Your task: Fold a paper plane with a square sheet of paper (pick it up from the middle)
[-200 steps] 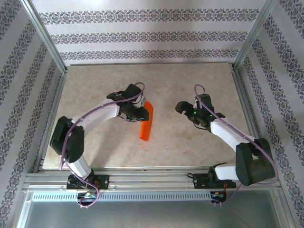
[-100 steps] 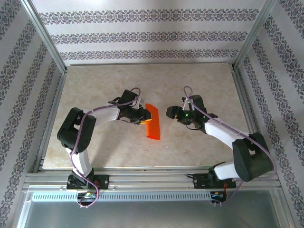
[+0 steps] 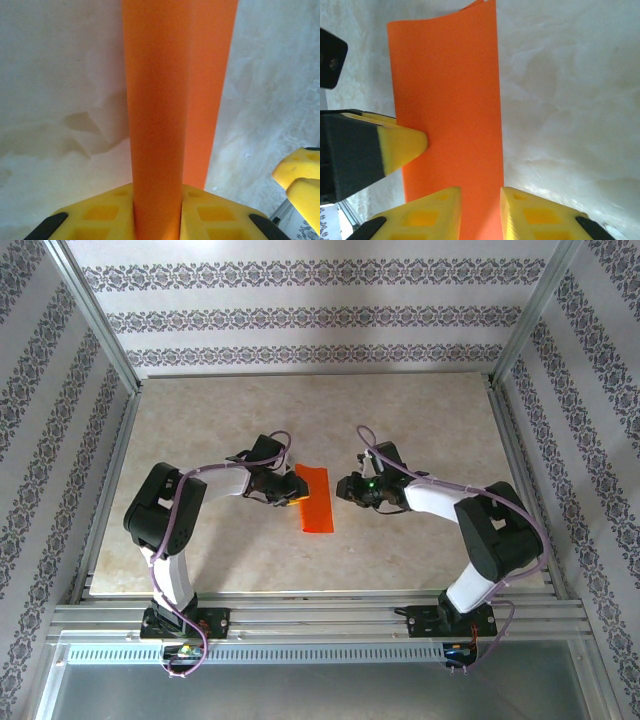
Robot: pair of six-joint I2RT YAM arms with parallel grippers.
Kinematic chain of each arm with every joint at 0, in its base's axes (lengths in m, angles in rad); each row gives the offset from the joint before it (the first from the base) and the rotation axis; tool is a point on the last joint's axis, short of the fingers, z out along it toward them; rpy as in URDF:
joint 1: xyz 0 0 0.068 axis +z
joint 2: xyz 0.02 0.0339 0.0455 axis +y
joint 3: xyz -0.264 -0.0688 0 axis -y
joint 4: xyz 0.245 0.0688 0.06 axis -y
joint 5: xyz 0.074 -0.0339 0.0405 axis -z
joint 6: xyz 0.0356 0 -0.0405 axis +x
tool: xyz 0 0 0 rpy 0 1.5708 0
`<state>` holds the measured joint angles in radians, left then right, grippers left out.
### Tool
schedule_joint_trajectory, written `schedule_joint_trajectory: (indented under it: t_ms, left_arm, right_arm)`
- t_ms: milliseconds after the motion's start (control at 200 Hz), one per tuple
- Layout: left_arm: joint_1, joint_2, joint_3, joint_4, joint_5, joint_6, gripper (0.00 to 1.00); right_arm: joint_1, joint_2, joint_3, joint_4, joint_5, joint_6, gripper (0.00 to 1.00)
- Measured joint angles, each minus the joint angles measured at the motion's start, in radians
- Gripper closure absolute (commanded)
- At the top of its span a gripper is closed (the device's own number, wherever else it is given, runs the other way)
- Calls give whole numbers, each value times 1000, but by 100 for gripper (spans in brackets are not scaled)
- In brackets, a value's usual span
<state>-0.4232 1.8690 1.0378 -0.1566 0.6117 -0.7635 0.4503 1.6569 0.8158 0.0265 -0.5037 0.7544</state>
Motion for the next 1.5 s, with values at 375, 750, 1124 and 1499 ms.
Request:
schedule_joint_trajectory:
  t_ms: [375, 750, 1124, 1499]
  left_arm:
    - [0, 20, 5, -15, -14, 22, 75]
    - [0, 31, 34, -61, -16, 53, 74]
    - [-10, 8, 77, -162, -94, 98, 50]
    - [-105, -70, 83, -286, -311, 86, 38]
  right_arm:
    - [29, 115, 112, -41, 0, -7, 79]
    - [52, 236, 190, -91, 2, -25, 86]
    - [76, 240, 195, -103, 65, 100, 85]
    - [117, 203, 138, -35, 137, 282, 84]
